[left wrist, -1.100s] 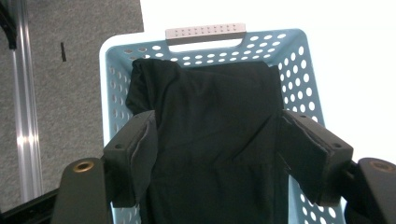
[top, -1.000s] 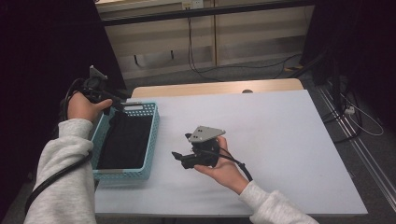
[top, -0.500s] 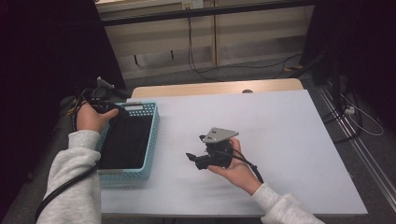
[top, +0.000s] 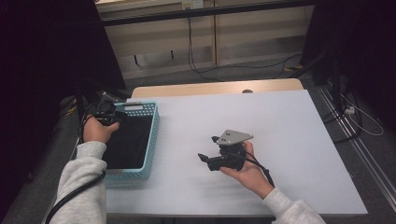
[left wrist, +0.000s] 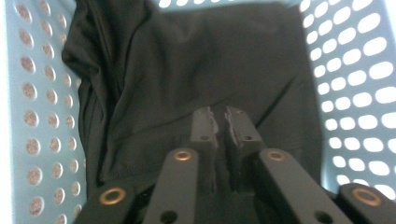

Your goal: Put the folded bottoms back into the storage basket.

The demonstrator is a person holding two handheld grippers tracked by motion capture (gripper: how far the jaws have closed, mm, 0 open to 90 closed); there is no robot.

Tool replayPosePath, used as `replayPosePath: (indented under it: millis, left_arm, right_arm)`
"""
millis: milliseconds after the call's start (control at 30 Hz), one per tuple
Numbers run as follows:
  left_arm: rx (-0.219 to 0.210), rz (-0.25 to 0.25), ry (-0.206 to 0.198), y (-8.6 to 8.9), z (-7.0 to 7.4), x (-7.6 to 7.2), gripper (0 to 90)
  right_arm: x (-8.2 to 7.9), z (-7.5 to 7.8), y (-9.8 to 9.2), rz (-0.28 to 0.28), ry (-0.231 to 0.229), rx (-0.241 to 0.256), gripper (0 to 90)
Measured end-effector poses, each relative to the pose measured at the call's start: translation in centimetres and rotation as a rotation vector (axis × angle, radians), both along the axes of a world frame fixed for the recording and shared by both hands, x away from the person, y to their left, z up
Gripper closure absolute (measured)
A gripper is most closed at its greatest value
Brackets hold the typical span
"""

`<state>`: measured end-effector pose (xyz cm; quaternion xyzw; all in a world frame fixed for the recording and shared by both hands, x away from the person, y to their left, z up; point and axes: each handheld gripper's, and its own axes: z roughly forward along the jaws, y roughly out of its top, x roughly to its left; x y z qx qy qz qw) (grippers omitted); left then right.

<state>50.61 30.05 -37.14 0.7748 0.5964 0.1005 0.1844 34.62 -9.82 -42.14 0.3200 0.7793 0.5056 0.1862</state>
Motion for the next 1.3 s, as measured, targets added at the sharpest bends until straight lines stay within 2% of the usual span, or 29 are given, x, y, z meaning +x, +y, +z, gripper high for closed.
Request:
replayPosePath:
  millis: [67, 233, 500, 567, 633, 767, 867, 967, 1033, 1067, 1300]
  left_arm:
    - [0.000, 0.010, -0.006, 0.3, -0.8, -0.1, 86.0]
    - [0.001, 0.033, 0.013, 1.1, -2.6, -0.2, 89.8]
    - [0.013, 0.053, 0.028, 1.9, -4.6, -0.4, 90.0]
    - [-0.002, 0.064, 0.018, 2.0, -4.7, -0.5, 90.0]
    - [0.011, 0.060, 0.025, 2.0, -4.7, -0.5, 90.0]
    - [0.020, 0.068, 0.059, 1.9, -4.7, -0.8, 90.0]
    - [0.009, 0.070, 0.057, 2.2, -4.8, -1.2, 90.0]
    - [-0.011, 0.096, 0.057, 2.4, -4.8, -1.7, 90.0]
    - [-0.001, 0.092, 0.069, 2.5, -4.7, -1.9, 90.0]
    - [0.002, 0.091, 0.060, 2.5, -4.7, -1.9, 90.0]
    - [-0.013, 0.107, 0.104, 2.9, -4.6, -2.3, 90.0]
  right_arm:
    - [0.0, -0.2, -0.4, -0.006, 0.002, -0.008, 21.4]
    - [0.0, -0.6, -1.1, -0.019, 0.008, -0.007, 21.1]
    - [-0.1, -1.0, -1.4, -0.008, 0.026, -0.027, 19.8]
    - [-0.1, -1.2, -1.6, -0.006, 0.030, -0.029, 19.6]
    - [-0.2, -1.3, -1.8, -0.006, 0.030, -0.034, 19.6]
    - [-0.4, -1.6, -2.1, -0.010, 0.037, -0.034, 19.7]
    - [-0.7, -1.7, -2.4, -0.008, 0.036, -0.035, 19.5]
    - [-1.0, -1.9, -2.9, -0.014, 0.034, -0.030, 19.5]
    - [-1.1, -2.1, -3.2, -0.015, 0.036, -0.034, 19.5]
    - [-1.2, -2.1, -3.4, -0.019, 0.037, -0.032, 19.5]
    - [-1.4, -2.3, -4.0, -0.021, 0.033, -0.039, 19.3]
